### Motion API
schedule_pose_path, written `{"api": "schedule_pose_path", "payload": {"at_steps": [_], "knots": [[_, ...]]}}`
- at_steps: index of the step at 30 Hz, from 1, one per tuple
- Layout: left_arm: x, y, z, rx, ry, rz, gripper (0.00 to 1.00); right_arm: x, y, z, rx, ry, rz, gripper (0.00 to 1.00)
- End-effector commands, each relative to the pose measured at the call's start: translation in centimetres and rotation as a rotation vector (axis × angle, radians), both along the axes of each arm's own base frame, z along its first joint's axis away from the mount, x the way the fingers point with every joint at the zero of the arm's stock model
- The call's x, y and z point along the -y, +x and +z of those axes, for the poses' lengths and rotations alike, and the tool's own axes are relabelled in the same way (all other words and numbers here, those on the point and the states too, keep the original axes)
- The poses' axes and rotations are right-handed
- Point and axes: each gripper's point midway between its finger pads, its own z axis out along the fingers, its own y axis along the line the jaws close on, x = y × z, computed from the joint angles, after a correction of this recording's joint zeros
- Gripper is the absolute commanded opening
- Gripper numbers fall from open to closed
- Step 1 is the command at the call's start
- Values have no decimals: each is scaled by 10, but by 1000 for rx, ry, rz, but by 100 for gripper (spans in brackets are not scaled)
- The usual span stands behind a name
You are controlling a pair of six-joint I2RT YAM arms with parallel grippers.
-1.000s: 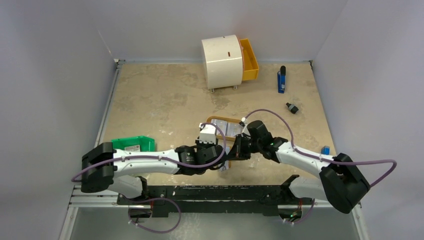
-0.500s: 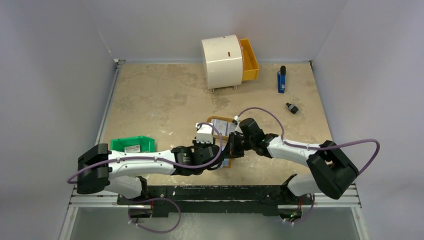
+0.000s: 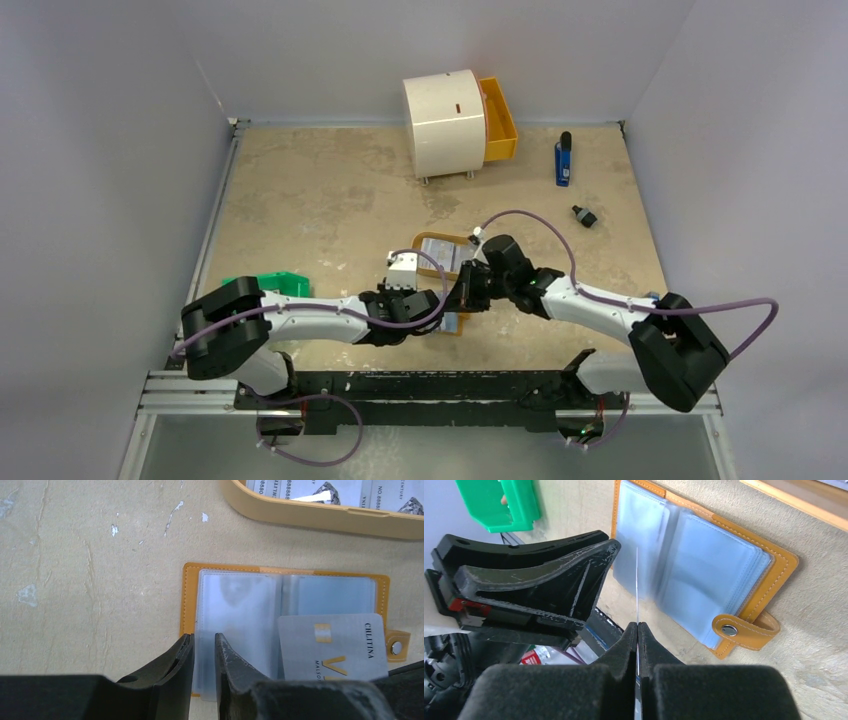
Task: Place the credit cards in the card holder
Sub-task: Turn over the card slot in the card holder.
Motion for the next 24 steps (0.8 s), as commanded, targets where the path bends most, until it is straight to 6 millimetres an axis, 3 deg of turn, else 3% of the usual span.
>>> {"api": "schedule_pose_path", "payload": {"at_steps": [1, 11, 24], "knots": [[2, 5, -3, 11, -33, 23, 20, 3, 1, -2, -16, -15, -39, 0], [-3, 1, -16, -13, -14, 26, 19, -2, 1, -15, -59, -23, -33, 0], [-5, 1, -10, -7, -30, 34, 19, -11, 6, -14, -50, 31, -36, 0]]}}
